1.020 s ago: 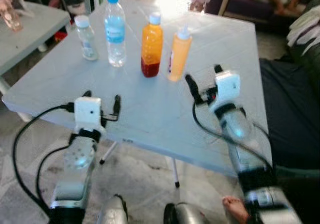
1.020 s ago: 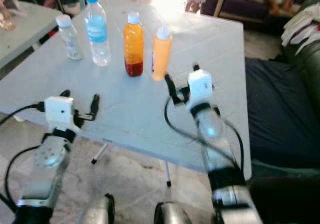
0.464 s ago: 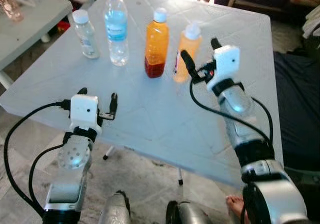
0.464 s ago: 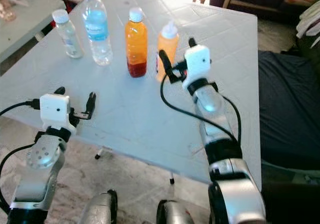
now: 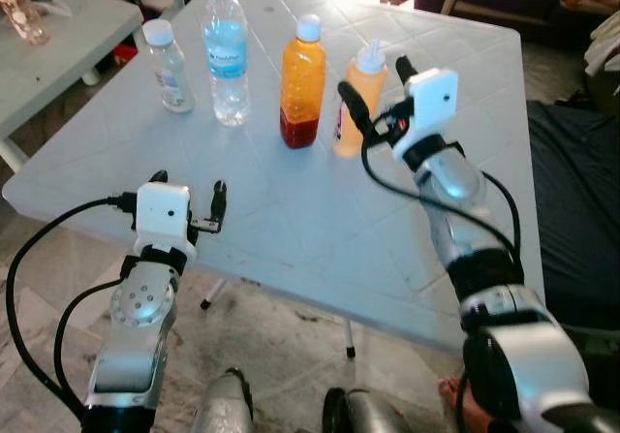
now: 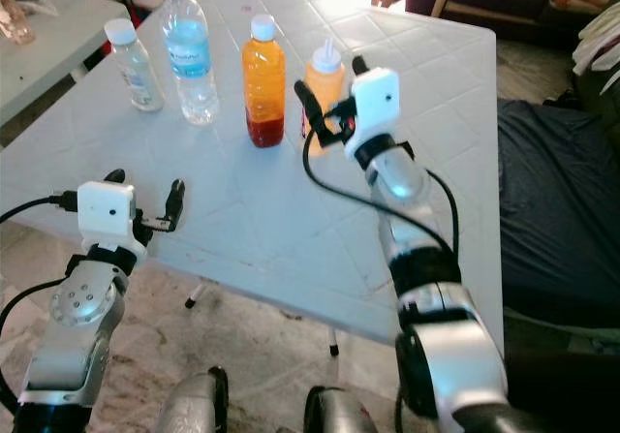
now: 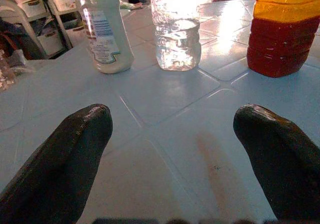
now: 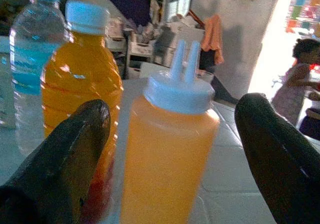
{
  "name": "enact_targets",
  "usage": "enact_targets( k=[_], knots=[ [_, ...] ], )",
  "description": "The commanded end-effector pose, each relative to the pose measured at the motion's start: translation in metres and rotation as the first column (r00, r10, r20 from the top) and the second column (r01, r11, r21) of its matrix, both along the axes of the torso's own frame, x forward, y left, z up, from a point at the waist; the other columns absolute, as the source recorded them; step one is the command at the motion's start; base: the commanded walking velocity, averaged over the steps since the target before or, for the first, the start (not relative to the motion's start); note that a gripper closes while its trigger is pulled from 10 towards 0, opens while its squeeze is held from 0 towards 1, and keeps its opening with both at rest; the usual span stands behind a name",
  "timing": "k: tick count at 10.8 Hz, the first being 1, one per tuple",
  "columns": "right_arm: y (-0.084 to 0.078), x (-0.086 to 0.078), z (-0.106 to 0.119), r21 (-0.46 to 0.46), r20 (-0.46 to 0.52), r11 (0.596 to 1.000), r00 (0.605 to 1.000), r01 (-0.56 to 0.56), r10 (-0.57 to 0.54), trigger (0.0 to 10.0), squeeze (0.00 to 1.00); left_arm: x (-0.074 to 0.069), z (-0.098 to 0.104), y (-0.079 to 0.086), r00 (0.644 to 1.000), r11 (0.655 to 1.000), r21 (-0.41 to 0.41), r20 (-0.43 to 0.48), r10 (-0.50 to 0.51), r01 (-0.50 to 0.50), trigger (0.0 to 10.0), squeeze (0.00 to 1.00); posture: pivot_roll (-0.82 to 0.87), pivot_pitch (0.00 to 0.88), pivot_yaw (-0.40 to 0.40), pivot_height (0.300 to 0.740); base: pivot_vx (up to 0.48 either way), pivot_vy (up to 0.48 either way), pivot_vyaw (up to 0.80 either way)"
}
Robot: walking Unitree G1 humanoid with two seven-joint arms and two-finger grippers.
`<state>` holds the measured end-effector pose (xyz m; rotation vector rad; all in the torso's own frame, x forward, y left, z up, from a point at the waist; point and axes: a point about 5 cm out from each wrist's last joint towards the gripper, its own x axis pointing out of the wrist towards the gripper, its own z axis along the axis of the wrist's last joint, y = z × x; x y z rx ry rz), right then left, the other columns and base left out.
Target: Restocking fridge
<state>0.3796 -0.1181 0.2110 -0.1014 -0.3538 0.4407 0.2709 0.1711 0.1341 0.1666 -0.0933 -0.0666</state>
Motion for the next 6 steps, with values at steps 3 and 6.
enact_targets(
  k=[3,6],
  knots=[
    [0.003,0.009,0.005,0.022,-0.036,0.999,0.999,-0.024,0.024,10.0,0.00,-0.002,0.002,-0.001,1.000,1.000,0.013,-0.002,-0.014,0.014,10.0,0.00,0.26,0.165,-0.014,0.740,0.000,0.000,0.00],
    [0.001,0.015,0.002,0.056,-0.080,0.998,0.997,-0.011,0.015,0.0,0.00,-0.003,0.003,-0.001,1.000,0.999,0.021,-0.008,-0.028,0.028,10.0,0.00,0.27,0.174,-0.002,0.740,0.000,0.000,0.00]
  ],
)
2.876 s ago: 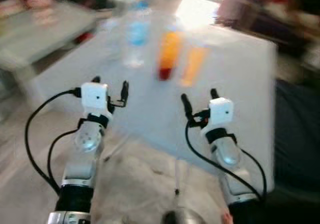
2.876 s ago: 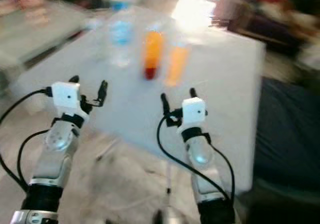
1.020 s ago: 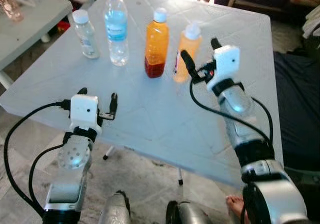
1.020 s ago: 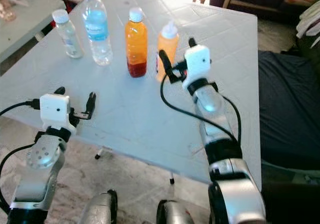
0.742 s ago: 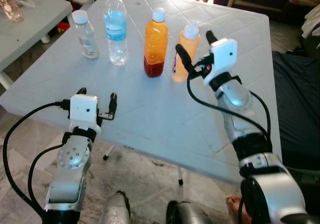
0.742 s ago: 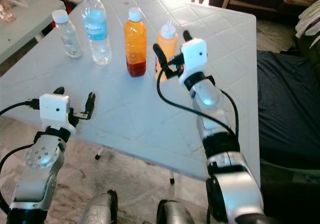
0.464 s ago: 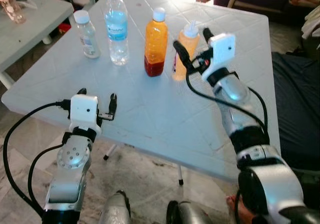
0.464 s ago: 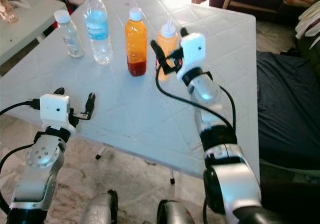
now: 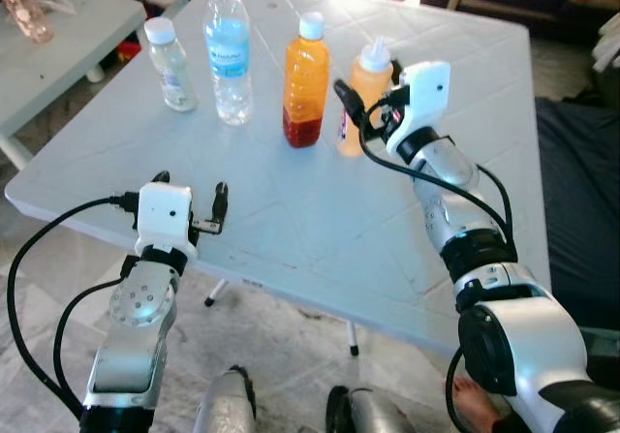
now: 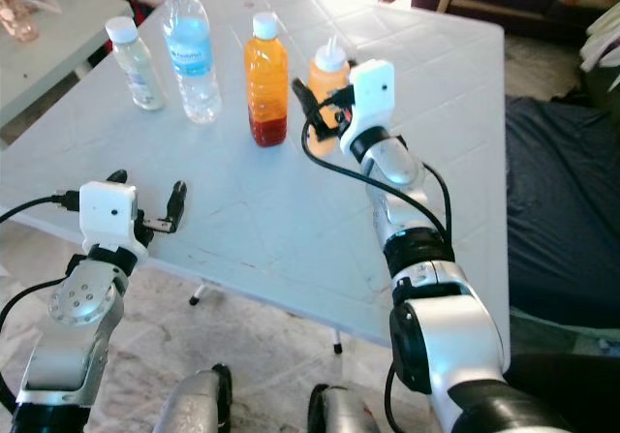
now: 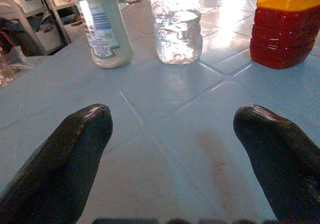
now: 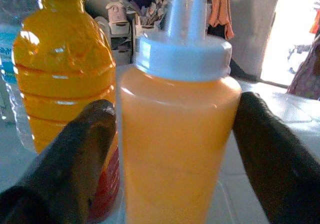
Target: Restocking fridge
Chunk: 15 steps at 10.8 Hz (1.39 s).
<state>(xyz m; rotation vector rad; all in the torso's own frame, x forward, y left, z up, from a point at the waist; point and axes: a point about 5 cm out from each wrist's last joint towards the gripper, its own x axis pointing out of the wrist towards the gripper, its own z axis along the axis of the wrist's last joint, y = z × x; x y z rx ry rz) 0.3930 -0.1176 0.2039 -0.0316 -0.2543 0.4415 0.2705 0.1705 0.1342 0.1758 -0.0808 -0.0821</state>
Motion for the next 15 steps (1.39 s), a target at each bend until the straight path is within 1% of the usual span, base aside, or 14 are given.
enact_targets(
  k=[1,3,4,5,6,7,8,9,10,11,12,13,14,15],
  knots=[
    [0.001,0.002,0.010,0.019,0.029,1.000,1.000,-0.005,0.004,0.0,0.00,-0.003,0.003,-0.001,1.000,1.000,0.014,0.005,-0.019,0.019,10.0,0.00,0.27,0.173,-0.001,0.740,0.000,0.000,0.00],
    [-0.002,0.003,0.010,0.012,0.035,1.000,0.999,0.005,-0.006,0.0,0.00,-0.001,0.003,-0.003,1.000,1.000,0.016,0.004,-0.024,0.024,10.0,0.00,0.26,0.171,0.001,0.740,0.000,0.000,0.00],
    [-0.004,0.004,0.011,0.012,0.040,1.000,0.999,0.012,-0.012,0.4,0.00,-0.001,0.004,-0.004,1.000,0.999,0.016,0.005,-0.028,0.028,10.0,0.00,0.26,0.168,0.001,0.740,0.000,0.000,0.00],
    [-0.005,0.004,0.011,0.012,0.044,1.000,0.999,0.019,-0.019,1.2,0.00,0.000,0.003,-0.006,1.000,0.999,0.017,0.006,-0.030,0.030,10.0,0.00,0.26,0.164,-0.001,0.740,0.000,0.000,0.00],
    [-0.006,0.004,0.012,0.014,0.052,1.000,0.998,0.020,-0.021,0.6,0.00,0.001,0.005,-0.006,0.999,0.999,0.023,0.015,-0.031,0.031,10.0,0.00,0.26,0.163,-0.003,0.740,0.000,0.000,0.00],
    [-0.006,0.004,0.013,0.013,0.056,1.000,0.998,0.019,-0.020,1.6,0.00,0.002,0.007,-0.005,0.999,0.999,0.030,0.021,-0.032,0.031,10.0,0.00,0.26,0.164,-0.006,0.740,0.000,0.000,0.00],
    [-0.004,0.002,0.013,0.009,0.072,1.000,0.997,0.012,-0.013,7.2,0.00,0.003,0.009,-0.001,1.000,0.999,0.036,0.022,-0.015,0.014,10.0,0.00,0.26,0.167,-0.014,0.740,0.000,0.000,0.00],
    [-0.004,-0.002,0.010,0.023,0.077,1.000,0.997,0.006,-0.008,8.8,0.00,0.002,0.005,0.000,1.000,1.000,0.014,0.009,-0.007,0.006,10.0,0.00,0.25,0.165,-0.025,0.740,0.000,0.000,0.00],
    [-0.006,-0.007,0.003,0.033,0.078,0.999,0.997,0.018,-0.020,8.4,0.00,0.001,0.001,-0.005,1.000,1.000,0.000,0.002,-0.012,0.012,10.0,0.00,0.23,0.155,-0.034,0.740,0.000,0.000,0.00],
    [-0.008,-0.011,-0.004,0.044,0.071,0.998,0.997,0.039,-0.042,9.3,0.00,0.002,0.000,-0.011,1.000,1.000,-0.012,0.005,-0.017,0.017,10.0,0.00,0.22,0.148,-0.038,0.740,0.000,0.000,0.00],
    [-0.010,-0.016,-0.009,0.057,0.067,0.997,0.996,0.050,-0.054,4.3,0.00,0.003,-0.001,-0.015,1.000,1.000,-0.019,0.006,-0.022,0.023,10.0,0.00,0.20,0.138,-0.042,0.740,0.000,0.000,0.00],
    [-0.011,-0.025,-0.015,0.064,0.069,0.996,0.996,0.058,-0.063,0.0,0.00,0.006,-0.003,-0.017,1.000,0.999,-0.028,0.002,-0.024,0.024,10.0,0.00,0.19,0.137,-0.043,0.740,0.000,0.000,0.00],
    [-0.010,-0.034,-0.017,0.020,0.085,0.998,0.994,0.063,-0.065,10.0,0.00,0.006,-0.005,-0.019,1.000,0.999,-0.033,-0.004,-0.020,0.020,10.0,0.00,0.17,0.131,-0.047,0.740,0.000,0.000,0.00],
    [-0.010,-0.040,-0.019,0.033,0.076,0.998,0.995,0.057,-0.060,10.0,0.00,0.008,-0.007,-0.017,1.000,0.999,-0.036,-0.008,-0.010,0.010,10.0,0.00,0.16,0.124,-0.050,0.740,0.000,0.000,0.00]
  ],
)
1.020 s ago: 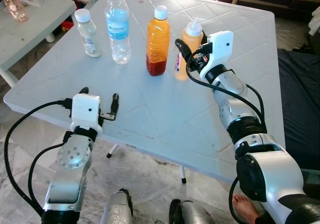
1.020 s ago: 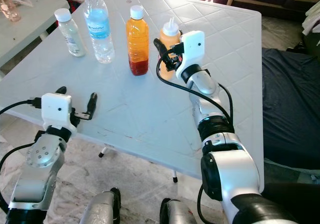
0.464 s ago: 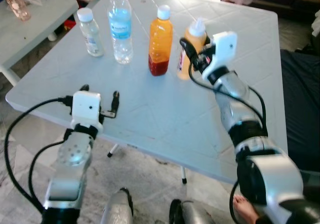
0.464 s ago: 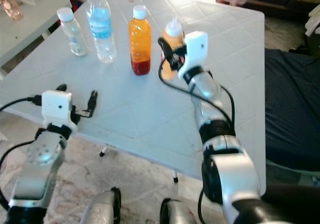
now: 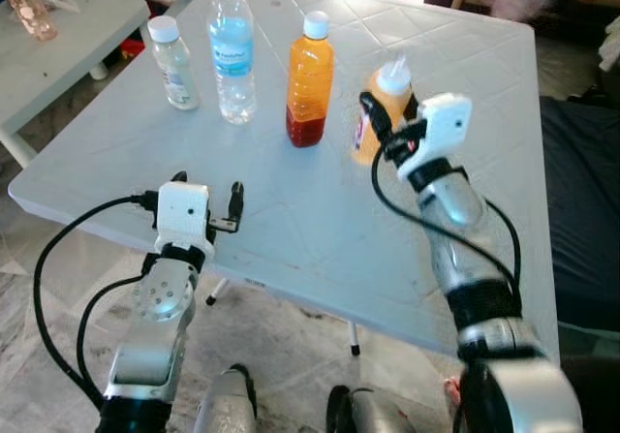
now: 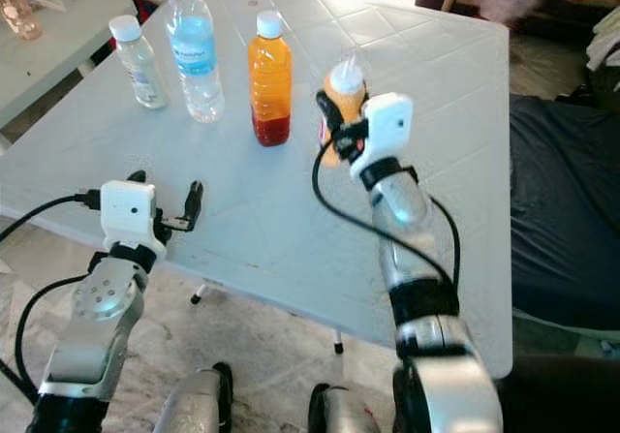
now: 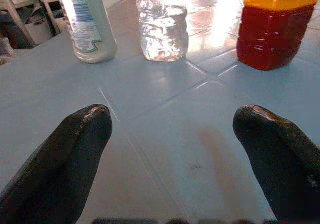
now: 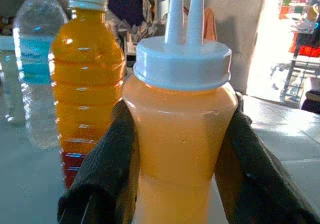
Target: Restocking fridge
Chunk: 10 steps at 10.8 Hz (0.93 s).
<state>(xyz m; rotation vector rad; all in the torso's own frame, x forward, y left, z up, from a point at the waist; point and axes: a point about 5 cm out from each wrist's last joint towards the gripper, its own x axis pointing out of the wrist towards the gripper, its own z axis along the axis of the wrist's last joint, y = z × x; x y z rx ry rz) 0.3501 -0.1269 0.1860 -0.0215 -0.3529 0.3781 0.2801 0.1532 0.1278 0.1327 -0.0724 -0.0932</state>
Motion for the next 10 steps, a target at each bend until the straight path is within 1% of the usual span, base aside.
enact_targets(
  k=[1,3,4,5,6,7,8,10],
  knots=[
    [0.003,-0.006,-0.006,-0.007,-0.024,1.000,1.000,-0.005,0.005,10.0,0.00,0.003,0.000,0.003,1.000,1.000,0.005,0.011,0.026,-0.026,10.0,0.00,0.15,0.116,-0.054,0.740,0.000,0.000,0.00],
    [0.010,-0.017,-0.007,0.027,-0.036,1.000,0.999,-0.013,0.013,10.0,0.00,0.008,0.006,0.006,0.997,0.998,0.005,0.039,0.065,-0.065,10.0,0.00,0.15,0.104,-0.056,0.740,0.000,0.000,0.00],
    [0.019,-0.031,-0.014,0.082,-0.077,0.995,0.995,-0.052,0.058,10.0,0.00,0.008,0.003,0.008,0.994,0.995,-0.009,0.025,0.103,-0.103,10.0,0.00,0.16,0.099,-0.064,0.740,0.000,0.000,0.00],
    [0.021,-0.045,-0.024,0.082,-0.100,0.994,0.992,-0.065,0.073,10.0,0.00,0.005,-0.002,0.012,0.991,0.991,-0.019,0.013,0.132,-0.132,10.0,0.00,0.16,0.092,-0.072,0.740,0.000,0.000,0.75],
    [0.019,-0.054,-0.033,0.071,-0.132,0.996,0.989,-0.061,0.070,10.0,0.00,0.001,-0.007,0.015,0.986,0.985,-0.035,-0.009,0.166,-0.166,10.0,0.00,0.15,0.086,-0.079,0.740,0.000,0.000,0.80],
    [0.010,-0.068,-0.047,0.059,-0.181,0.998,0.983,-0.022,0.032,10.0,0.00,-0.006,-0.017,0.018,0.978,0.978,-0.041,-0.044,0.205,-0.207,10.0,0.00,0.15,0.077,-0.085,0.740,0.000,0.000,0.80],
    [0.002,-0.074,-0.054,0.061,-0.211,0.998,0.977,0.019,-0.006,10.0,0.00,-0.010,-0.025,0.021,0.969,0.970,-0.054,-0.087,0.231,-0.236,10.0,0.00,0.15,0.069,-0.088,0.740,0.000,0.000,0.80],
    [-0.006,-0.081,-0.059,0.049,-0.238,0.997,0.970,0.066,-0.053,10.0,0.00,-0.012,-0.029,0.023,0.970,0.972,-0.033,-0.084,0.229,-0.233,10.0,0.00,0.14,0.062,-0.087,0.740,0.000,0.000,0.80]
  ],
)
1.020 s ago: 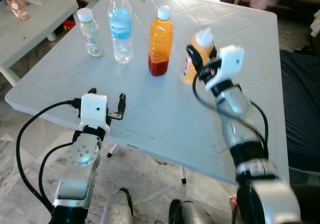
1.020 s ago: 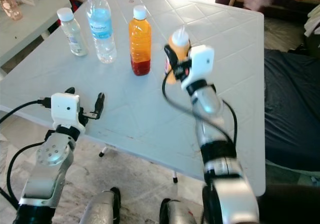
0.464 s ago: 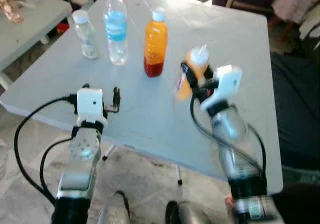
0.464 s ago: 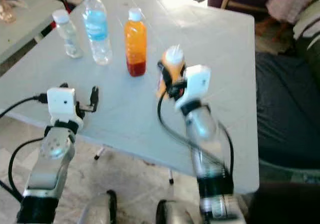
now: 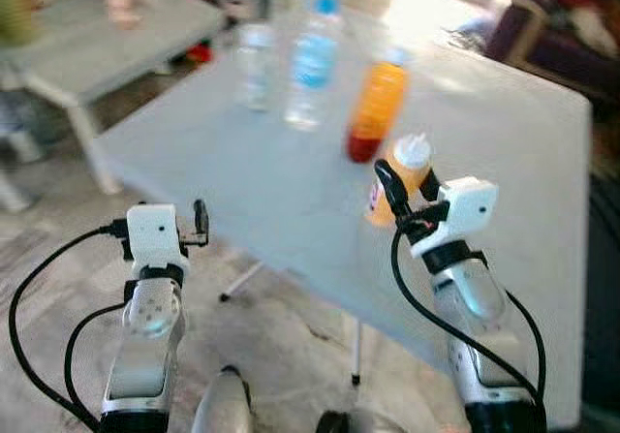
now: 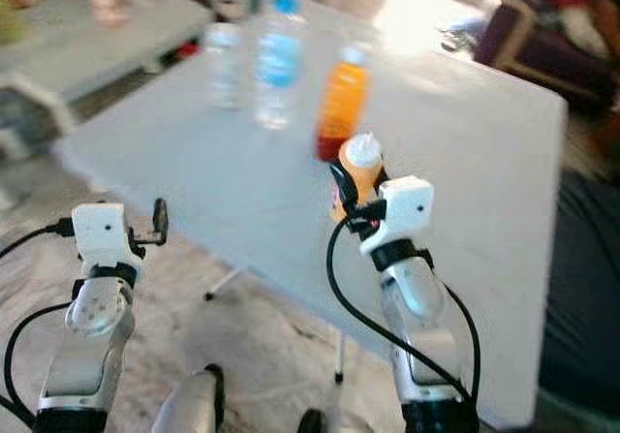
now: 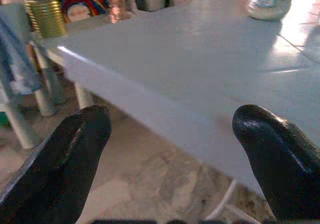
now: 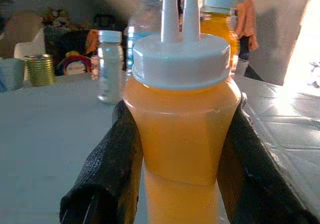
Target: Restocking fridge
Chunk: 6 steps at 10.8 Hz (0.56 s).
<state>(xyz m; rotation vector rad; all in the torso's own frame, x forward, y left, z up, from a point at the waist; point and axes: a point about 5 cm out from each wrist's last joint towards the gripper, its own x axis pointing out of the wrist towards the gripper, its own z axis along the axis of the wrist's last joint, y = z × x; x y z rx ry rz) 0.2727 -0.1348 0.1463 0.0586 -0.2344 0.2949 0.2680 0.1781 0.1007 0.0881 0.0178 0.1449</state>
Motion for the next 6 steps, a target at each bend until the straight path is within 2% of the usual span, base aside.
enact_targets(
  k=[1,4,6],
  knots=[
    [0.002,-0.001,-0.018,-0.010,-0.107,1.000,0.994,-0.014,0.013,10.0,0.00,0.003,0.000,-0.003,1.000,1.000,0.008,0.000,-0.011,0.011,10.0,0.00,0.14,0.060,-0.088,0.740,0.000,0.000,0.80],
    [0.004,0.008,-0.009,-0.028,-0.073,0.999,0.997,-0.040,0.038,10.0,0.00,0.013,0.008,-0.007,0.998,0.998,0.041,0.040,-0.039,0.038,10.0,0.00,0.15,0.048,-0.099,0.740,0.000,0.000,0.80],
    [0.002,0.011,-0.007,-0.039,-0.065,0.999,0.997,-0.034,0.032,10.0,0.00,0.009,0.001,-0.003,1.000,1.000,0.020,0.016,-0.016,0.016,10.0,0.00,0.14,0.051,-0.086,0.740,0.000,0.000,0.79]
  ],
)
